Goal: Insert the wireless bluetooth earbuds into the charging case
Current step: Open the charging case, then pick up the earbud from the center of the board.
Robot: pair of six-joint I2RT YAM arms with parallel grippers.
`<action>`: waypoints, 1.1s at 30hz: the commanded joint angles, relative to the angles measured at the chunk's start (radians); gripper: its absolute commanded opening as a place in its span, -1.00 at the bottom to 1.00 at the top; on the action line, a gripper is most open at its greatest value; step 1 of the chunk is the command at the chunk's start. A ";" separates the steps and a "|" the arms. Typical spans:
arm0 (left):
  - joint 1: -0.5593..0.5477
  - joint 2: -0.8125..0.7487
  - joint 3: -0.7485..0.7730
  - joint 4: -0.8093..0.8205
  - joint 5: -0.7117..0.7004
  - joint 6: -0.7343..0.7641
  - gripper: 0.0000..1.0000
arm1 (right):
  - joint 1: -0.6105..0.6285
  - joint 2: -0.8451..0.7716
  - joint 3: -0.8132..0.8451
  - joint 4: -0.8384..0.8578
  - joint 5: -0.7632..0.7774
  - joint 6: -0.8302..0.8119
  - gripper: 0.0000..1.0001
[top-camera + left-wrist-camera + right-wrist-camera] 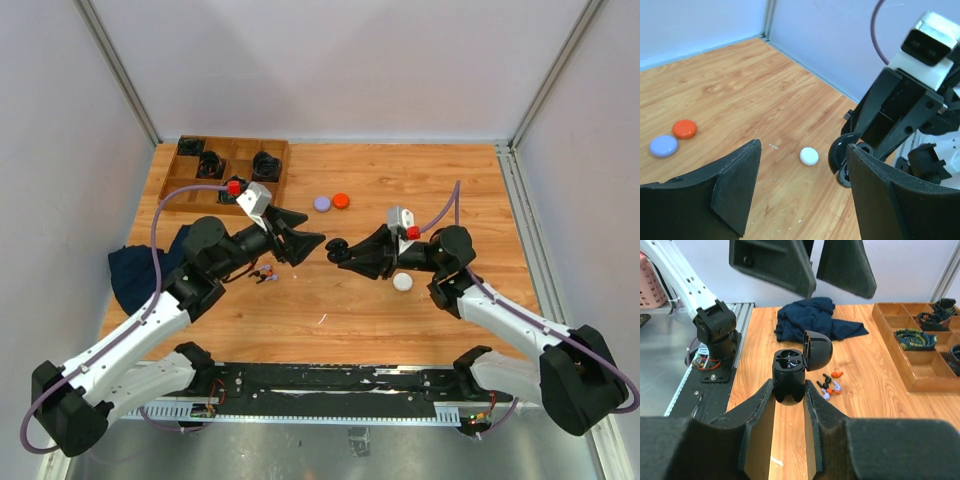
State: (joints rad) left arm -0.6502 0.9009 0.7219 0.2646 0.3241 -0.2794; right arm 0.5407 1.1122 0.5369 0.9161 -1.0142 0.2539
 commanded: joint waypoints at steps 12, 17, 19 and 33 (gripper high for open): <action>-0.002 -0.073 -0.038 -0.418 -0.435 -0.180 0.56 | 0.002 0.012 -0.185 0.106 0.085 -0.338 -0.80; 0.001 -0.034 -0.059 -0.510 -0.579 -0.271 0.63 | 0.020 0.033 -0.239 0.184 0.078 -0.414 -0.81; 0.006 -0.010 -0.068 -0.528 -0.603 -0.292 0.64 | 0.028 0.045 -0.251 0.210 0.078 -0.421 -0.83; 0.170 0.204 -0.109 -0.518 -0.507 -0.322 0.45 | 0.081 0.099 -0.300 0.329 0.095 -0.398 -0.92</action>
State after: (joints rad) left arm -0.5102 1.0626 0.6277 -0.2848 -0.2142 -0.5884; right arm 0.6048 1.2053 0.2481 1.1637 -0.9348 -0.1329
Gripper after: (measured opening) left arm 0.761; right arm 0.265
